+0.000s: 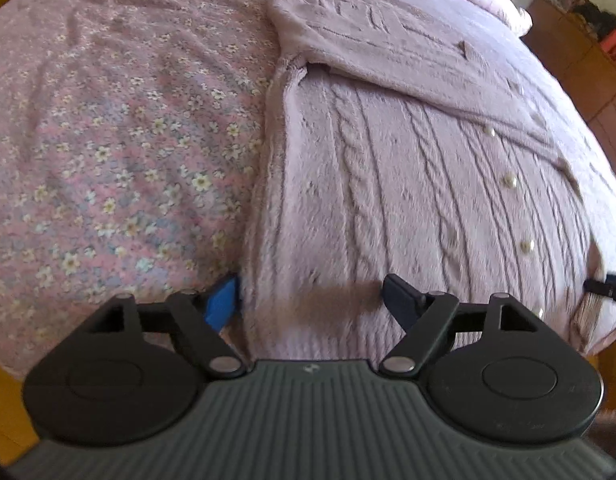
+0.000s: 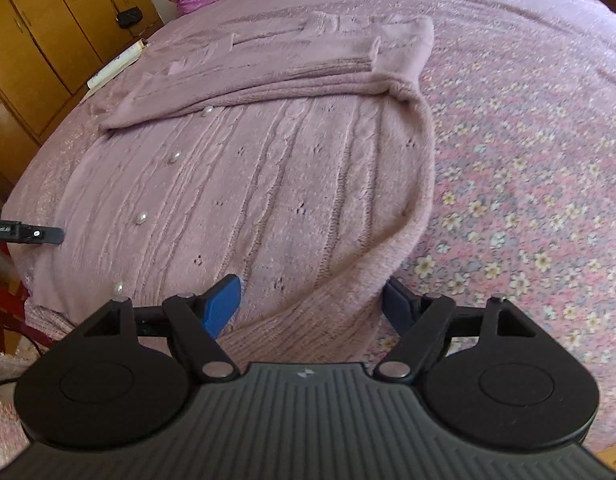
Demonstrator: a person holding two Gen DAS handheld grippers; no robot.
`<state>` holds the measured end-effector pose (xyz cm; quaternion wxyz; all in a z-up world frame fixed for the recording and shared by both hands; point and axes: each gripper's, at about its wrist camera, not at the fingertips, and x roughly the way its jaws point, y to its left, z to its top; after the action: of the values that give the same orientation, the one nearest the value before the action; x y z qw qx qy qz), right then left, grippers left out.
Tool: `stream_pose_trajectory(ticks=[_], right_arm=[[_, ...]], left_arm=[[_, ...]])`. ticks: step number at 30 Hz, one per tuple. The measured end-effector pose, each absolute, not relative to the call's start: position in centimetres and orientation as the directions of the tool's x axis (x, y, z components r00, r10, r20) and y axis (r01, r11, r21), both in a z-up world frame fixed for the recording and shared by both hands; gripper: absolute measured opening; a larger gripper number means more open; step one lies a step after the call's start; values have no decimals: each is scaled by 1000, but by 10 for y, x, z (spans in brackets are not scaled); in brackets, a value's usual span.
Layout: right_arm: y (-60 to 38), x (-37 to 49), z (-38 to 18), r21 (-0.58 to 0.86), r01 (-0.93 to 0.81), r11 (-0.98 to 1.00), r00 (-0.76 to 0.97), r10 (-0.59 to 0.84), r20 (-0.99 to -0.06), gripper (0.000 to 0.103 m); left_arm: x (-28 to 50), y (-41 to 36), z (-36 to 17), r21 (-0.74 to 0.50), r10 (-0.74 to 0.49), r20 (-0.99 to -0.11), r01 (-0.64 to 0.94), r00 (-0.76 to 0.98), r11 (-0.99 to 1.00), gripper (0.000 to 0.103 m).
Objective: Fold small clothes
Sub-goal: 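Move both grippers to the cardigan hem and close them on it, then lift the hem with both grippers and fold it toward the collar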
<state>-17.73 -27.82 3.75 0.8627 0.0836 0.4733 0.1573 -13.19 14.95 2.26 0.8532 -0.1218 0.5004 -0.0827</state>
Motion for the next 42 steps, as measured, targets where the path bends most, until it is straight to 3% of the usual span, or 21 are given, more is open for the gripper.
stream_pose_trajectory(ticks=[6, 10, 11, 12, 14, 16, 20, 30, 38, 42], right_arm=[[-276, -173, 31, 348, -228, 909, 520, 416, -746, 86], [-273, -172, 27, 341, -244, 908, 544, 420, -726, 84], [-272, -172, 27, 328, -245, 912, 551, 409, -727, 76], [-271, -172, 28, 306, -245, 920, 560, 392, -730, 69], [-272, -170, 29, 285, -224, 932, 576, 363, -732, 38], [-280, -167, 27, 326, -191, 926, 584, 374, -720, 23], [-290, -167, 25, 408, -174, 896, 610, 423, -670, 15], [-297, -148, 43, 575, -213, 790, 734, 518, -440, 14], [-307, -111, 55, 644, -163, 747, 846, 442, -298, 12], [-311, -86, 57, 641, -116, 759, 879, 379, -290, 12]], left_arm=[[-127, 139, 24, -297, -281, -830, 44, 483, 954, 79], [-122, 137, 26, -279, -250, -834, 13, 493, 960, 66], [-122, 137, 28, -271, -242, -834, 14, 496, 963, 61], [-122, 137, 29, -275, -243, -831, 11, 500, 961, 50], [-120, 142, 30, -310, -266, -823, -5, 502, 951, 32], [-118, 149, 30, -382, -318, -801, -23, 508, 924, 14], [-117, 158, 32, -483, -375, -749, -63, 547, 873, 12], [-98, 162, 67, -605, -412, -593, -45, 691, 795, 11], [-66, 151, 96, -581, -375, -502, 17, 780, 814, 11], [-48, 147, 98, -576, -347, -486, 4, 802, 818, 11]])
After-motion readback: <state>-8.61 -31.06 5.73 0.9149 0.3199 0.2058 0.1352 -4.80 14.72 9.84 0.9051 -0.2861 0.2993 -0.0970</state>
